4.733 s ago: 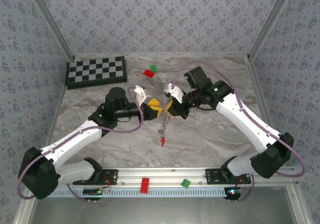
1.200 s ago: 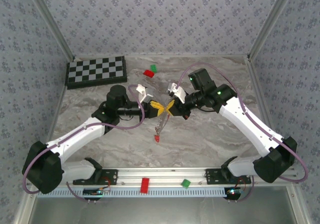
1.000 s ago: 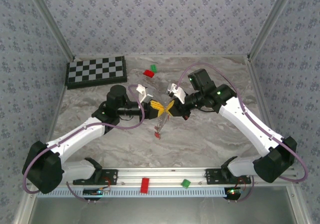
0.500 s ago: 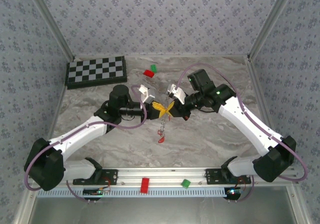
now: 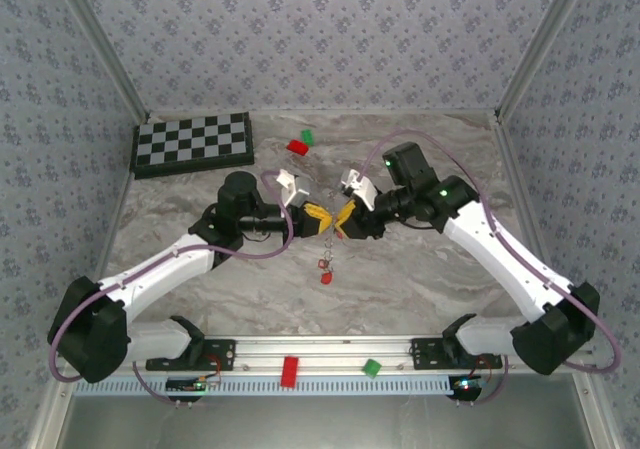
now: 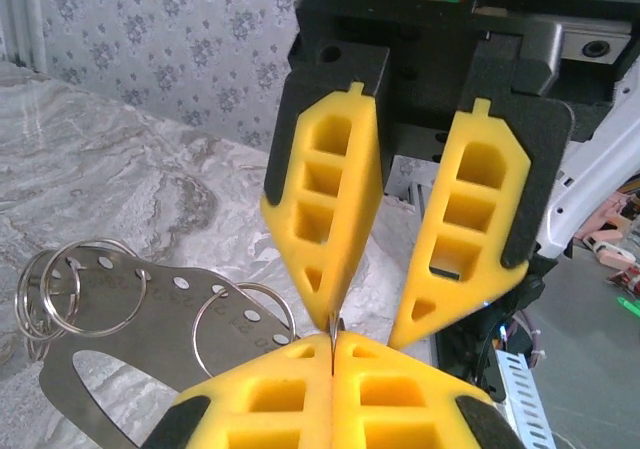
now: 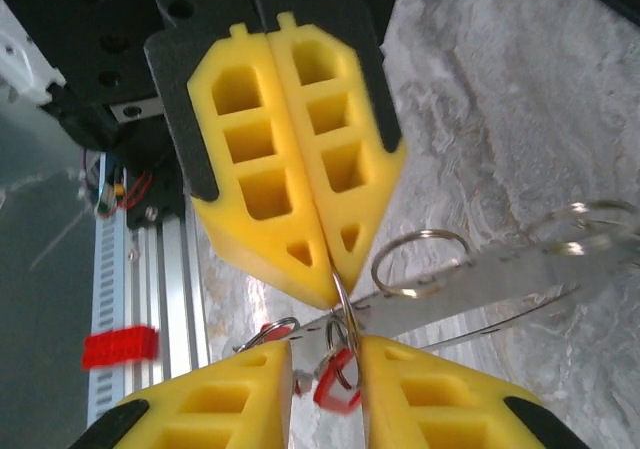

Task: Put the keys on the keyring

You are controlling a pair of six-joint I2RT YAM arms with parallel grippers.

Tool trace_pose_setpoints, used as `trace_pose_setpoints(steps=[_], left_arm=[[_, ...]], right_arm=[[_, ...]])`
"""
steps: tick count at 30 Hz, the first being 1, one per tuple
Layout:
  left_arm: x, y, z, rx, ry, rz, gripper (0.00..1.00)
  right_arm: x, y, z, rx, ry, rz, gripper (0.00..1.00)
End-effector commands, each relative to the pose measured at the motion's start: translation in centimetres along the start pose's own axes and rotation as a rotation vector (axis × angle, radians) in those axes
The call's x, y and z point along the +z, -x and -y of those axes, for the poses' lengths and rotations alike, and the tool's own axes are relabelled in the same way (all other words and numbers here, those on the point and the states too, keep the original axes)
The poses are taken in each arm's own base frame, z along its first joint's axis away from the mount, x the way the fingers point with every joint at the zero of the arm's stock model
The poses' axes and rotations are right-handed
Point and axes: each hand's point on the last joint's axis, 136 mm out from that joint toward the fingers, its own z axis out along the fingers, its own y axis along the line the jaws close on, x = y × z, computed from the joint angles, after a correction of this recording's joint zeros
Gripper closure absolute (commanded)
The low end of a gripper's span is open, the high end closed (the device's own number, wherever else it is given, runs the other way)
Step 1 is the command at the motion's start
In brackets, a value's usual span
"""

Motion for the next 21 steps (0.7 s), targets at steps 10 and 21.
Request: trace_pose_setpoints(steps=[10, 21], left_arm=[[-1.1, 4.7, 1.6, 0.067, 0.008, 0.201, 1.00], [-2.1, 8.1, 2.5, 0.058, 0.043, 0.368, 1.00]], right_arm=[[-3.2, 2.2, 0.5, 0.086, -0.082, 0.394, 0.70], [-2.1, 2.9, 0.6, 0.011, -0.206, 0.452, 0.64]])
